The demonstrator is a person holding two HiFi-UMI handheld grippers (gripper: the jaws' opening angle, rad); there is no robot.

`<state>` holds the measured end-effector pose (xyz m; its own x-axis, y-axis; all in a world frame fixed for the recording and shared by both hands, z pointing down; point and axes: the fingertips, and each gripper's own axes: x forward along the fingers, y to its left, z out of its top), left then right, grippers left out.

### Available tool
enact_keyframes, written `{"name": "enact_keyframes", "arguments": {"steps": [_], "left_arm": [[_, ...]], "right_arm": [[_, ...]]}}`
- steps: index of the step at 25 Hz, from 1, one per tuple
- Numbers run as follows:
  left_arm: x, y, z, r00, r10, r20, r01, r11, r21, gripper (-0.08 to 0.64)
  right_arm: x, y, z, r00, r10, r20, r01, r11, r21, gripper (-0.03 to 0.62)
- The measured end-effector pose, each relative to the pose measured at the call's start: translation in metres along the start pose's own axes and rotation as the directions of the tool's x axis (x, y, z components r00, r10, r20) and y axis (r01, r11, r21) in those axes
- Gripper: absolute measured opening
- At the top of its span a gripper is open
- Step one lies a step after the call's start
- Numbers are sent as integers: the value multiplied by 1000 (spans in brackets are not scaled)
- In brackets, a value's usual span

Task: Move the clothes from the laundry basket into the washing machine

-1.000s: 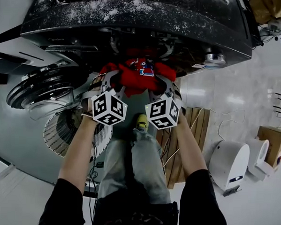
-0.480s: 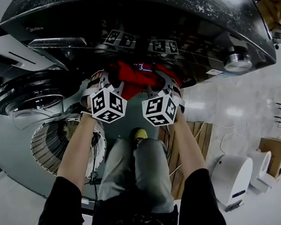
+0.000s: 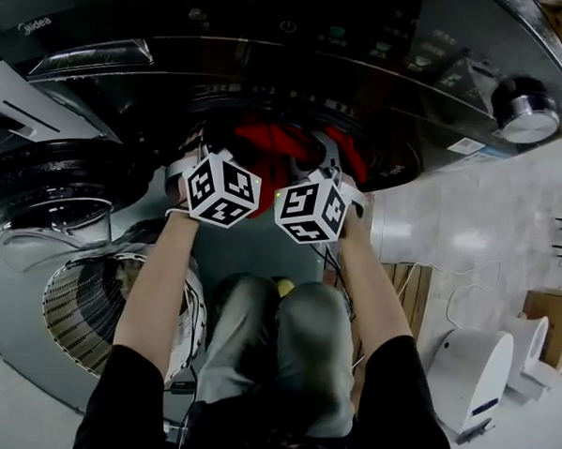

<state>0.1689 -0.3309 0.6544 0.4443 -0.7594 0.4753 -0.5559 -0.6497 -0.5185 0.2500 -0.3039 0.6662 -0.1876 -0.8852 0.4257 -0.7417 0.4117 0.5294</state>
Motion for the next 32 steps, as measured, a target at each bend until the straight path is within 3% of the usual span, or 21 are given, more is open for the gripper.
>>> {"name": "enact_keyframes", "arguments": {"steps": [8, 11, 17, 24, 27, 32], "left_arm": [[16, 10, -10, 999, 43, 32, -38, 991, -131, 127], [20, 12, -12, 998, 53, 41, -47, 989, -138, 127], [31, 15, -11, 997, 66, 41, -59, 986, -156, 127], [41, 25, -13, 996, 70, 48, -56, 968, -247, 130], [46, 27, -15, 997, 46, 63, -21, 936, -352, 132], [57, 34, -17, 997, 5, 82, 39, 850, -525, 149]], "right_arm": [[26, -4, 4, 998, -53, 34, 53, 998, -24, 98], [38, -6, 3, 998, -57, 37, 57, 998, -12, 98], [54, -15, 3, 997, -70, 23, 68, 996, 63, 99], [69, -24, 7, 998, -45, 49, 34, 977, 212, 104], [74, -33, 5, 997, -27, 69, 0, 934, 357, 110], [78, -46, 1, 995, -38, 90, -18, 836, 549, 138]]}}
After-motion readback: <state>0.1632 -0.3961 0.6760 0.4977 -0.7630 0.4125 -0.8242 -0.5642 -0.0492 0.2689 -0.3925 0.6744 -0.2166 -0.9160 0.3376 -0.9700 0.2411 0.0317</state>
